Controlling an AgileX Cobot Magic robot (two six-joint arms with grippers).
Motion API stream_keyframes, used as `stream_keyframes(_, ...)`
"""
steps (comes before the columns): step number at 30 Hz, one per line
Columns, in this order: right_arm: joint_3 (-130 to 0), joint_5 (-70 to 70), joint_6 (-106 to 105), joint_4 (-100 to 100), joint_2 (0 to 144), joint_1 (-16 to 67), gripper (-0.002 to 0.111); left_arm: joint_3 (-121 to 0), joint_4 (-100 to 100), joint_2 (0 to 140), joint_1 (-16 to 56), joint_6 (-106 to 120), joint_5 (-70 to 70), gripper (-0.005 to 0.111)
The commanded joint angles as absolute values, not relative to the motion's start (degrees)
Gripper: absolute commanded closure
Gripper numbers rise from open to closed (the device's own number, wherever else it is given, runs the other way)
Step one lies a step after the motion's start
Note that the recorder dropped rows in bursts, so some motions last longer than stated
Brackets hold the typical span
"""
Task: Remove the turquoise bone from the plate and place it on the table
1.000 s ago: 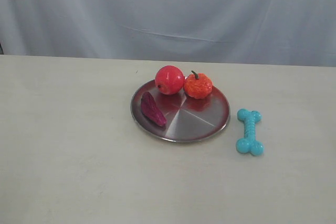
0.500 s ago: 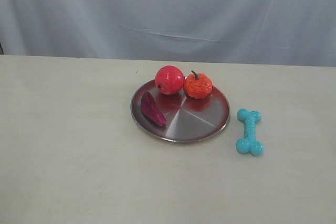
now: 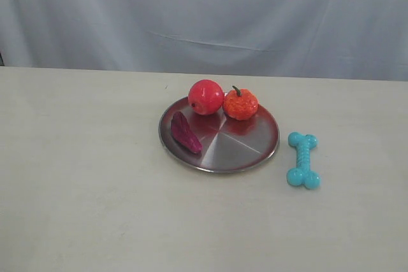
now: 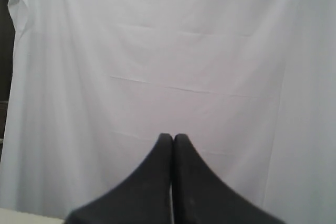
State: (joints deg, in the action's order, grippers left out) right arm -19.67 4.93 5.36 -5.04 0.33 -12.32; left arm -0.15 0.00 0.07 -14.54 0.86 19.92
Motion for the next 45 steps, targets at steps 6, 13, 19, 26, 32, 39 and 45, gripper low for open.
stream_keyframes(6, -7.96, 4.05, 7.64, -5.70, 0.00, -12.51, 0.109, 0.00, 0.00, 0.00, -14.68, 0.62, 19.62, 0.107)
stream_keyframes(13, -2.04, 1.97, 8.79, -5.46, 0.00, -12.51, 0.109, 0.00, 0.00, 0.00, -14.68, 0.62, 19.62, 0.107)
stream_keyframes(19, 0.00, 4.10, 6.46, -5.46, 0.00, -12.51, 0.109, 0.00, 0.00, 0.00, -14.68, 0.62, 19.62, 0.107)
stream_keyframes(26, 0.00, 5.04, -2.41, -6.11, 0.00, -12.51, 0.109, 0.00, 0.00, 0.00, -14.68, 0.62, 19.62, 0.107)
stream_keyframes(32, 0.00, 5.04, -2.38, -3.50, 0.00, -12.96, 0.109, 0.00, 0.00, 0.00, -14.68, 0.62, 19.62, 0.107)
stream_keyframes(39, 0.00, 7.54, -2.38, 1.43, 0.00, -16.37, 0.109, 0.00, 0.00, 0.00, -14.68, 0.62, 19.62, 0.107)
stream_keyframes(45, 0.00, 13.76, -1.76, 1.57, 0.00, -16.37, 0.109, 0.00, 0.00, 0.00, -14.68, 0.62, 19.62, 0.107)
